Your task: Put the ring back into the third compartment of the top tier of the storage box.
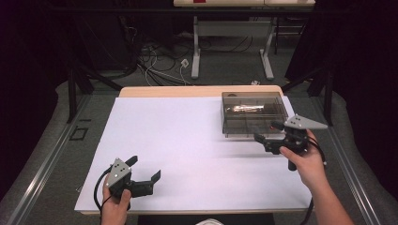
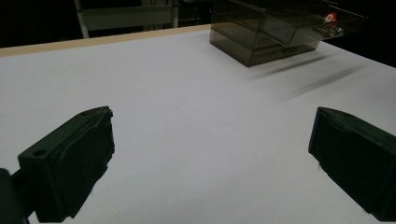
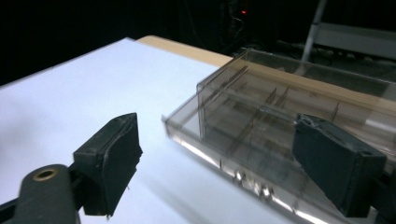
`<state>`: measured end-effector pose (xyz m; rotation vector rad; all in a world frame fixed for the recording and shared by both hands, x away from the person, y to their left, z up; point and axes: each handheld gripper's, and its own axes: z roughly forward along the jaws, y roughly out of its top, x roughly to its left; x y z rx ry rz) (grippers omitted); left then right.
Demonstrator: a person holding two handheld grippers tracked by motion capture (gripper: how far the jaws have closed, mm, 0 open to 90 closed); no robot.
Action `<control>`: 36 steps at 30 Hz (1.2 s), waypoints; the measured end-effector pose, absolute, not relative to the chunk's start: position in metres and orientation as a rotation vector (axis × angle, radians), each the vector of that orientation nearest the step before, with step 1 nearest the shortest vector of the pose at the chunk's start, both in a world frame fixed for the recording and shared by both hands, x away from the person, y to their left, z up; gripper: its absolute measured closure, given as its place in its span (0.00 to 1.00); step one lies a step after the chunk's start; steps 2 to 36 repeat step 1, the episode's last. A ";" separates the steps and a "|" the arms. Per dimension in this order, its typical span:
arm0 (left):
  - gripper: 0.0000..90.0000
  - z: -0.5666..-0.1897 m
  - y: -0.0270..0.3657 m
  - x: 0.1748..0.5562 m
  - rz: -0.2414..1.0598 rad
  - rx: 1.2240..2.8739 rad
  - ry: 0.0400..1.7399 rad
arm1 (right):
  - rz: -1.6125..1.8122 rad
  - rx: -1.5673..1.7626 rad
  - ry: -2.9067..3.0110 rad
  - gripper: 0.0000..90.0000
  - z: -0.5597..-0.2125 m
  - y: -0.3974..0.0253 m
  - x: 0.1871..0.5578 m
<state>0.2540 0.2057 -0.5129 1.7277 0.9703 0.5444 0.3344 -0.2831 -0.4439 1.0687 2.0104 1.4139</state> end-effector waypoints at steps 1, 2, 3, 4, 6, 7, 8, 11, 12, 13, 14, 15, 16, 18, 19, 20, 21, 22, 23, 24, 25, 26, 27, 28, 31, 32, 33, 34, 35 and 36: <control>0.00 -0.513 0.206 0.254 0.544 1.727 0.972 | 1.410 1.052 2.023 0.16 -0.447 -0.289 0.329; 0.00 -0.513 0.206 0.254 0.544 1.727 0.972 | 1.410 1.052 2.023 0.16 -0.447 -0.289 0.329; 0.00 -0.513 0.206 0.254 0.544 1.727 0.972 | 1.410 1.052 2.023 0.16 -0.447 -0.289 0.329; 0.00 -0.513 0.206 0.254 0.544 1.727 0.972 | 1.410 1.052 2.023 0.16 -0.447 -0.289 0.329; 0.00 -0.513 0.206 0.254 0.544 1.727 0.972 | 1.410 1.052 2.023 0.16 -0.447 -0.289 0.329; 0.00 -0.513 0.206 0.254 0.544 1.727 0.972 | 1.410 1.052 2.023 0.16 -0.447 -0.289 0.329; 0.00 -0.513 0.206 0.254 0.544 1.727 0.972 | 1.410 1.052 2.023 0.16 -0.447 -0.289 0.329; 0.00 -0.513 0.206 0.254 0.544 1.727 0.972 | 1.410 1.052 2.023 0.16 -0.447 -0.289 0.329; 0.00 -0.513 0.206 0.254 0.544 1.727 0.972 | 1.410 1.052 2.023 0.16 -0.447 -0.289 0.329; 0.00 -0.513 0.206 0.254 0.544 1.727 0.972 | 1.410 1.052 2.023 0.16 -0.447 -0.289 0.329; 0.00 -0.513 0.206 0.254 0.544 1.727 0.972 | 1.410 1.052 2.023 0.16 -0.447 -0.289 0.329; 0.00 -0.513 0.206 0.254 0.544 1.727 0.972 | 1.410 1.052 2.023 0.16 -0.447 -0.289 0.329; 0.00 -0.513 0.206 0.254 0.544 1.727 0.972 | 1.410 1.052 2.023 0.16 -0.447 -0.289 0.329; 0.00 -0.513 0.206 0.254 0.544 1.727 0.972 | 1.410 1.052 2.023 0.16 -0.447 -0.289 0.329; 0.00 -0.513 0.206 0.254 0.544 1.727 0.972 | 1.410 1.052 2.023 0.16 -0.447 -0.289 0.329; 0.00 -0.513 0.206 0.254 0.544 1.727 0.972 | 1.410 1.052 2.023 0.16 -0.447 -0.289 0.329; 0.00 -0.513 0.206 0.254 0.544 1.727 0.972 | 1.410 1.052 2.023 0.16 -0.447 -0.289 0.329; 0.00 -0.513 0.206 0.254 0.544 1.727 0.972 | 1.410 1.052 2.023 0.16 -0.447 -0.289 0.329; 0.00 -0.513 0.206 0.254 0.544 1.727 0.972 | 1.410 1.052 2.023 0.16 -0.447 -0.289 0.329; 0.00 -0.513 0.206 0.254 0.544 1.727 0.972 | 1.410 1.052 2.023 0.16 -0.447 -0.289 0.329; 0.00 -0.513 0.206 0.254 0.544 1.727 0.972 | 1.410 1.052 2.023 0.16 -0.447 -0.289 0.329; 0.00 -0.513 0.206 0.254 0.544 1.727 0.972 | 1.410 1.052 2.023 0.16 -0.447 -0.289 0.329; 0.00 -0.513 0.206 0.254 0.544 1.727 0.972 | 1.410 1.052 2.023 0.16 -0.447 -0.289 0.329; 0.00 -0.513 0.206 0.254 0.544 1.727 0.972 | 1.410 1.052 2.023 0.16 -0.447 -0.289 0.329; 0.00 -0.513 0.206 0.254 0.544 1.727 0.972 | 1.410 1.052 2.023 0.16 -0.447 -0.289 0.329; 0.00 -0.513 0.206 0.254 0.544 1.727 0.972 | 1.410 1.052 2.023 0.16 -0.447 -0.289 0.329; 0.00 -0.513 0.206 0.254 0.544 1.727 0.972 | 1.410 1.052 2.023 0.16 -0.447 -0.289 0.329; 0.00 -0.513 0.206 0.254 0.544 1.727 0.972 | 1.410 1.052 2.023 0.16 -0.447 -0.289 0.329; 0.00 -0.513 0.206 0.254 0.544 1.727 0.972 | 1.410 1.052 2.023 0.16 -0.447 -0.289 0.329; 0.00 -0.513 0.206 0.254 0.544 1.727 0.972 | 1.410 1.052 2.023 0.16 -0.447 -0.289 0.329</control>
